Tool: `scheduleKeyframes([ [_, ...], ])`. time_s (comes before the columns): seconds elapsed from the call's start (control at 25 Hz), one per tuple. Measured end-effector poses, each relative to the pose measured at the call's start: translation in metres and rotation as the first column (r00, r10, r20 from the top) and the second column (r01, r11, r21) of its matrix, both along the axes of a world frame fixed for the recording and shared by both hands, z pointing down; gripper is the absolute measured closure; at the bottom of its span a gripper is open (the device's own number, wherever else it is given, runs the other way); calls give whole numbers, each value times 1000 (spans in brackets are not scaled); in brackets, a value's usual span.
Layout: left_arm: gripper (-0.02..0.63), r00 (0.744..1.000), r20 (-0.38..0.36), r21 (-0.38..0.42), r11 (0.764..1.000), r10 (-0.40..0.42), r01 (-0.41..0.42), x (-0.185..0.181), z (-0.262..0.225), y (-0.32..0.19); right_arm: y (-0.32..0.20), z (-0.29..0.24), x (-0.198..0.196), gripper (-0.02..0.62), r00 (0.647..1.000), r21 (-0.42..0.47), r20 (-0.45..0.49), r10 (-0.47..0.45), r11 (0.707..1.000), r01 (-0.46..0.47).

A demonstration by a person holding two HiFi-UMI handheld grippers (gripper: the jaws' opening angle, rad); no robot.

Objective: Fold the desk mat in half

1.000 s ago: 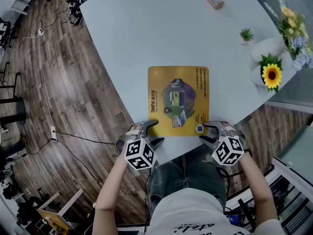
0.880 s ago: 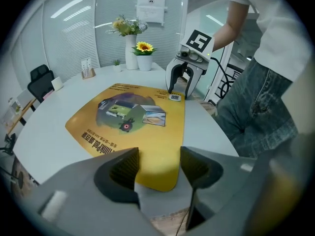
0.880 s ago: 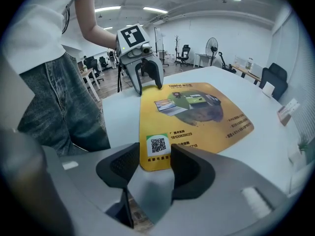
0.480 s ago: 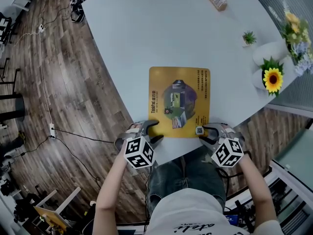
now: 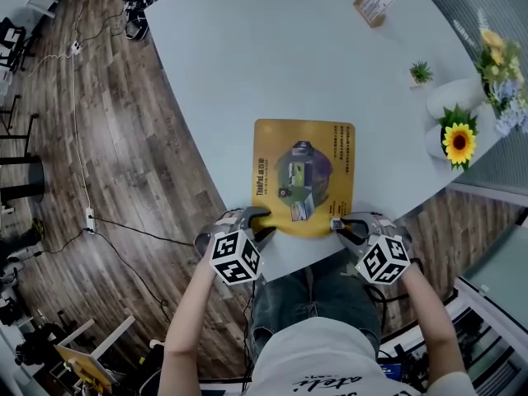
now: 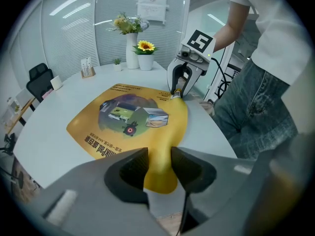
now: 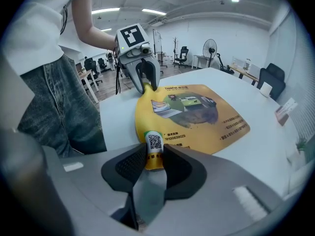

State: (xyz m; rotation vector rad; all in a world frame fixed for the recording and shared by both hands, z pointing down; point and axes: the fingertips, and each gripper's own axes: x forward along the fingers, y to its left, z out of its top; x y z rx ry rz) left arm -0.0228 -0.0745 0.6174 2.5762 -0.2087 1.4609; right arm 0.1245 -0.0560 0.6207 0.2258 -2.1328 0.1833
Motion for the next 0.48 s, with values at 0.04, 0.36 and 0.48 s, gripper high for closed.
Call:
scheduleKeyframes([
  [0.04, 458, 1000, -8, 0, 1000, -2, 2, 1, -4, -1, -2, -3, 0, 465, 1000, -2, 9, 6, 1000, -6],
  [0.36, 493, 994, -86, 39, 997, -61, 65, 10, -34, -26, -27, -27, 2, 495, 995, 28, 80, 64, 997, -66],
  [0.48, 500, 990, -108, 59, 994, -88, 95, 13, -44, -39, -41, -34, 4, 499, 991, 39, 102, 87, 995, -91],
])
